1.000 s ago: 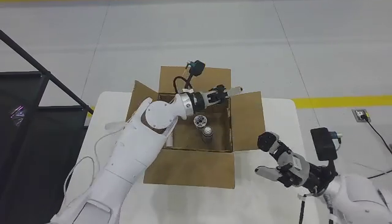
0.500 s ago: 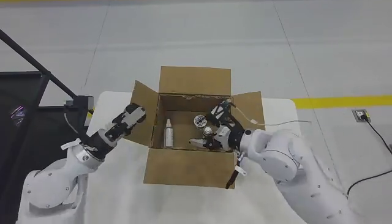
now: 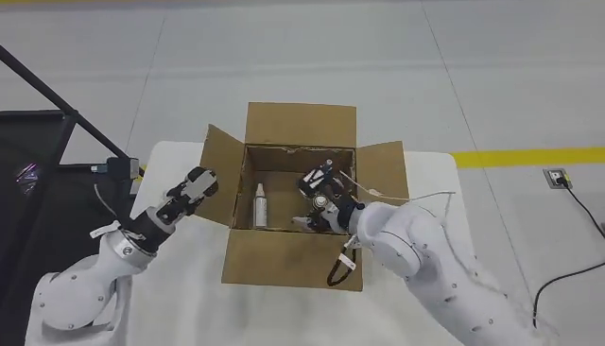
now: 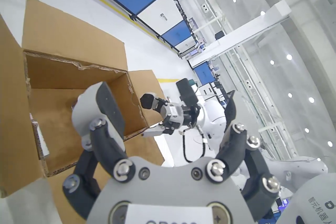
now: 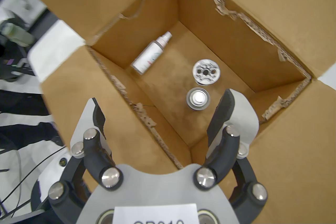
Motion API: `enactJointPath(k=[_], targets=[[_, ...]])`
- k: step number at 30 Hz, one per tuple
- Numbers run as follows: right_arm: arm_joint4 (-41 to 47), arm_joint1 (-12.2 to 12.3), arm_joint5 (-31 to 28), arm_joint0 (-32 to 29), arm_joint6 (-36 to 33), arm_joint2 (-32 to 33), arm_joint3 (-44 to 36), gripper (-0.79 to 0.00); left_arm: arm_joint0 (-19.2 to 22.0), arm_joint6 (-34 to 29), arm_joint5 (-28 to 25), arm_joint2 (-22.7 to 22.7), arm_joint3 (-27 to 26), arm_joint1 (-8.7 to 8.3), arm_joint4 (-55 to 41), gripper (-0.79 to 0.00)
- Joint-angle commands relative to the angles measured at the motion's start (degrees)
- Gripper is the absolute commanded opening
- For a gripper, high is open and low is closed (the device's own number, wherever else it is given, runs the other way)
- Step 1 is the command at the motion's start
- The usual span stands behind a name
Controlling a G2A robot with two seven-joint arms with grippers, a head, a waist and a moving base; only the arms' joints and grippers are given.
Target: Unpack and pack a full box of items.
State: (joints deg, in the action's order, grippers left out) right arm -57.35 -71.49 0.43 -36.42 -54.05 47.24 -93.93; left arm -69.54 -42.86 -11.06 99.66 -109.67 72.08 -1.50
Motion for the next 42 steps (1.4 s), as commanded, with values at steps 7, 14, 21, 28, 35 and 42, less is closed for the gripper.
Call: enactJointPath(k=[7, 14, 21, 28, 35, 42], targets=[[-0.16, -5.37, 2.22, 10.62, -1.45, -10.02, 18.71, 0.0, -0.42, 3.3, 3.51, 3.7, 4.57, -0.47, -6.83, 0.0], [5.31, -9.39, -0.78, 16.33, -3.84, -13.7, 31.42, 0.0, -0.52, 3.36, 3.58, 3.86, 4.69, -0.5, -6.94, 0.0], [7.09, -12.58, -0.11, 18.83, -4.73, -16.02, 39.12, -0.665, -0.52, 3.36, 3.58, 3.86, 4.69, -0.5, -6.94, 0.0], [7.41, -13.81, -0.79, 19.14, -2.52, -15.57, 42.6, -0.785, -0.52, 3.36, 3.58, 3.86, 4.69, -0.5, -6.94, 0.0], [3.95, -12.41, 0.66, 17.41, -0.55, -11.96, 33.87, -0.785, -0.52, 3.36, 3.58, 3.86, 4.69, -0.5, -6.94, 0.0], [-11.64, -5.47, 8.58, 3.62, -8.16, 2.22, 1.35, -0.785, -0.52, 3.36, 3.58, 3.86, 4.69, -0.5, -6.94, 0.0]])
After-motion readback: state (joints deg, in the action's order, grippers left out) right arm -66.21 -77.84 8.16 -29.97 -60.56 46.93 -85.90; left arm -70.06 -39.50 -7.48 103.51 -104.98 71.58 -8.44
